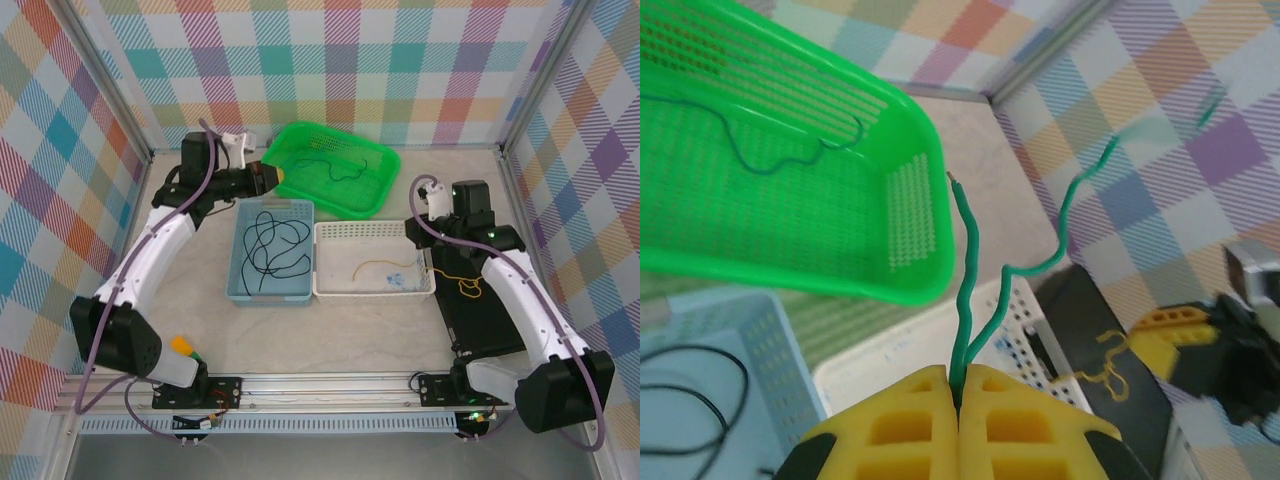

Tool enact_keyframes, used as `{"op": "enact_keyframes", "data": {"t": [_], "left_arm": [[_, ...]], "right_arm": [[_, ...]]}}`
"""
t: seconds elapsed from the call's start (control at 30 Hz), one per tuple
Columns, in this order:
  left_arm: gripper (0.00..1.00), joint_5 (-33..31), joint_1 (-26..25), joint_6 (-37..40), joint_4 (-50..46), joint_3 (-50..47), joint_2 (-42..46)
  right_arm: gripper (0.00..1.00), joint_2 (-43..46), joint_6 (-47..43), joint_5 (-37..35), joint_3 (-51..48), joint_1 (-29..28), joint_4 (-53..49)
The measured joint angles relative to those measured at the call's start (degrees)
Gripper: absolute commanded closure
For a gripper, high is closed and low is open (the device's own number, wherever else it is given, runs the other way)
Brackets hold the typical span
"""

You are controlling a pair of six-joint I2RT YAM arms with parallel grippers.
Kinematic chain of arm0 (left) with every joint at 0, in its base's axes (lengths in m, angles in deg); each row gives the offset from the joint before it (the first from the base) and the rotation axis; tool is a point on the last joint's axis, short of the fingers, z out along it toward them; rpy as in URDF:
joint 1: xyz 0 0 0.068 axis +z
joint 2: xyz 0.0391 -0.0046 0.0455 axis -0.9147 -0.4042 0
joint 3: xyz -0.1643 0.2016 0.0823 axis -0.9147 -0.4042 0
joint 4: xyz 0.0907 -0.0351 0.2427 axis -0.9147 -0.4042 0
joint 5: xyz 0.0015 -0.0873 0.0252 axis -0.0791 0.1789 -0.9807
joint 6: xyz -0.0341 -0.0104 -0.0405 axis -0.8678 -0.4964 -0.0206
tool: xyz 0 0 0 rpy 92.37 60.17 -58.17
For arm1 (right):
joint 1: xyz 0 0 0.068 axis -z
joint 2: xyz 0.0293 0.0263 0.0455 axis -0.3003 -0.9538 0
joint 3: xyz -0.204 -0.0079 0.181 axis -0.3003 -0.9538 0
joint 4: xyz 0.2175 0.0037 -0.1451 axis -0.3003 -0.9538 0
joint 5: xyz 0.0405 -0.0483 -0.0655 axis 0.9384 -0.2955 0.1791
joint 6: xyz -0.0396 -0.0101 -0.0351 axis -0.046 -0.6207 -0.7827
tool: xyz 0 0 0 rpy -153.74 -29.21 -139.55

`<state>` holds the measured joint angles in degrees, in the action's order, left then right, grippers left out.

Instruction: Untangle the cables

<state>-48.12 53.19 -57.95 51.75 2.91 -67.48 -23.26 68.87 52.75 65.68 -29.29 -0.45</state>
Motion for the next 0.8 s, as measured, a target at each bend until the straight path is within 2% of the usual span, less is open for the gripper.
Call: {"op": "enact_keyframes", "data": {"t": [0.03, 0.13, 0.33, 0.57, 0.6, 0.67, 0.77, 0.8], "left_arm": [[1.0, -1.29, 0.0, 0.48, -0.24, 1.88, -2.27], [1.0, -5.53, -0.22, 2.95, -2.62, 8.09, -9.44], [1.0, -14.14, -1.31, 8.48, -9.27, 23.21, -25.49], [1.0, -21.03, -4.04, 11.54, -17.03, 41.16, -42.01], [0.95, -21.75, -4.33, 11.96, -18.14, 43.3, -43.69], [0.47, -23.17, -4.76, 13.29, -20.98, 48.96, -47.67], [0.17, -23.54, -5.09, 15.96, -23.89, 54.55, -51.04], [0.0, -23.32, -5.16, 16.68, -24.35, 54.84, -51.12]], "right_arm": [[0.44, -0.44, 1.36, -0.07, 0.7, 0.24, 0.46], [0.4, -1.79, 5.88, -0.76, 4.0, 1.27, 0.31], [0.38, -3.45, 12.81, -3.37, 10.45, 4.35, -4.52], [0.38, -2.62, 18.1, -6.01, 10.8, 7.13, -10.78], [0.38, -2.56, 18.53, -6.01, 10.8, 7.45, -11.28], [0.38, -2.4, 19.69, -6.01, 10.8, 8.2, -12.24], [0.37, -2.05, 20.57, -6.05, 10.8, 9.01, -13.49], [0.37, -1.81, 20.98, -6.05, 10.8, 9.29, -13.68]]}}
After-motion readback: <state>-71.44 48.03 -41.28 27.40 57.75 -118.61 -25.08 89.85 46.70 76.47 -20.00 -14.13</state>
